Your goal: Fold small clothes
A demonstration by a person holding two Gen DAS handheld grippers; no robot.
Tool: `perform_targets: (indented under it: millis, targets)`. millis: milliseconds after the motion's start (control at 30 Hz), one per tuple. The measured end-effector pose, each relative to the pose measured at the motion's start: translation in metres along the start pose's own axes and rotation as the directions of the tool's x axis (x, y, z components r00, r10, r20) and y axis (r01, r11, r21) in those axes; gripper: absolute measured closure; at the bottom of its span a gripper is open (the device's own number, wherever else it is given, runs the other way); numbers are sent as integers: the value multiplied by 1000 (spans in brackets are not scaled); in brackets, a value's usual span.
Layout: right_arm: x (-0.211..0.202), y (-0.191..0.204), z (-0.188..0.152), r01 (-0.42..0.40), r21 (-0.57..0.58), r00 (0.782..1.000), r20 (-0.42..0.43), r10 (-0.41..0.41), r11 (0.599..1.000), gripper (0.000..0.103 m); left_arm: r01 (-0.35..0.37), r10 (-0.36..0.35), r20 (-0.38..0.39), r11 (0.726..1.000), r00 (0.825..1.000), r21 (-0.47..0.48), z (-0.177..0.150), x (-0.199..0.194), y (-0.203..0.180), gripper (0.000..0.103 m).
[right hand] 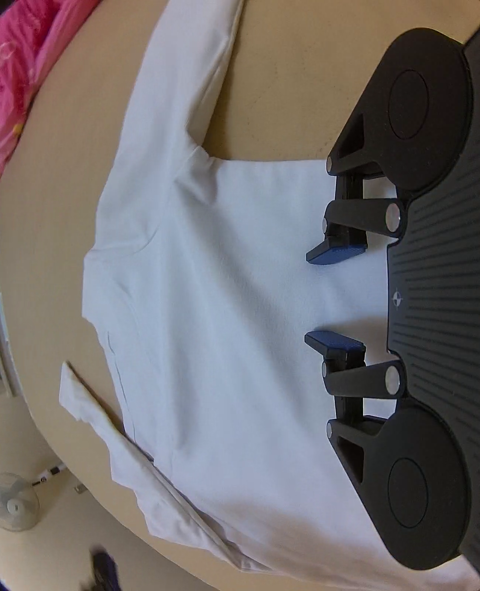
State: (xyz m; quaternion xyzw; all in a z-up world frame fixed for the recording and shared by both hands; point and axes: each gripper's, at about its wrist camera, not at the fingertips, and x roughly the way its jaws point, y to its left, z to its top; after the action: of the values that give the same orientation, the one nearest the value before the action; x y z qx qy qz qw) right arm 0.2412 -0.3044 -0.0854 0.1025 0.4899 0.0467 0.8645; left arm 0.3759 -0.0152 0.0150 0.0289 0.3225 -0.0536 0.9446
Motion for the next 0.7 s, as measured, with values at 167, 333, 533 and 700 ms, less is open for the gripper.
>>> perform_targets:
  millis: [167, 333, 533, 700]
  targets:
    - [3, 1, -6, -5, 4, 1000, -24, 5, 1000, 59, -1, 2, -26, 1000, 1000, 6, 23, 101, -33, 83]
    - [4, 6, -10, -14, -12, 999, -40, 13, 1000, 55, -82, 85, -97, 996, 992, 29, 27, 192, -51, 51]
    - [10, 8, -7, -39, -9, 998, -48, 39, 999, 54, -157, 198, -174, 963, 965, 221, 19, 251, -58, 86]
    - [10, 11, -9, -37, -22, 998, -46, 36, 999, 53, -182, 225, -164, 953, 960, 243, 29, 235, -4, 99]
